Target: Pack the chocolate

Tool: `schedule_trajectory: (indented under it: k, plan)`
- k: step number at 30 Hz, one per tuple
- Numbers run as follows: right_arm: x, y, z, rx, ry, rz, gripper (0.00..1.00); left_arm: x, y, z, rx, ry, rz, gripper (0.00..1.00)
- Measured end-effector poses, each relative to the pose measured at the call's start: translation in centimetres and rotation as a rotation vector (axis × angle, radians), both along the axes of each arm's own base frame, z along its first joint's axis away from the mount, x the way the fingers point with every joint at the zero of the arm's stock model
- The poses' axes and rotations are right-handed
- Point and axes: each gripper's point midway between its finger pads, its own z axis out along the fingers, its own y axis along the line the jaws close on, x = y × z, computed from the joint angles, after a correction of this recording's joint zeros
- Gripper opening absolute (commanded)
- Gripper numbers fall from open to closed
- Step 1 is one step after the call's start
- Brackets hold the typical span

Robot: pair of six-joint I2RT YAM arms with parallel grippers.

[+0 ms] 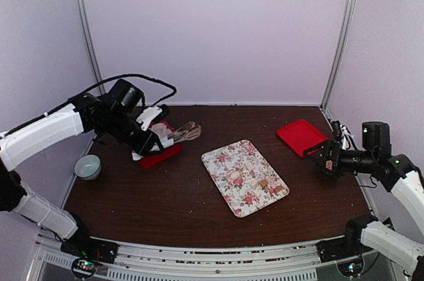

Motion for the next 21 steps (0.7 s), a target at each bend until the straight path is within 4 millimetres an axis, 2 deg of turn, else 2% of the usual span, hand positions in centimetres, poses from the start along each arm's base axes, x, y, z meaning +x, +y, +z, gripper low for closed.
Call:
schedule_trajectory:
  k: [6,10,15,21]
  plan:
    - [0.8,0.2,-0.5,0.008,0.024,-0.002,1.0,2.9,8.4,-0.3,0.016,0.029,0.254,0.2]
    - [1.1,0.3,-0.6,0.01,0.029,0.001,1.0,4.1,12.0,-1.1,0.036,0.061,0.368,0.2]
    - [1.4,0.4,-1.0,0.008,0.043,0.001,1.0,5.3,14.2,-3.5,0.08,0.142,0.446,0.2]
    - [1.5,0.4,-1.3,0.007,0.057,-0.001,1.0,6.8,15.0,-5.9,0.125,0.217,0.492,0.21]
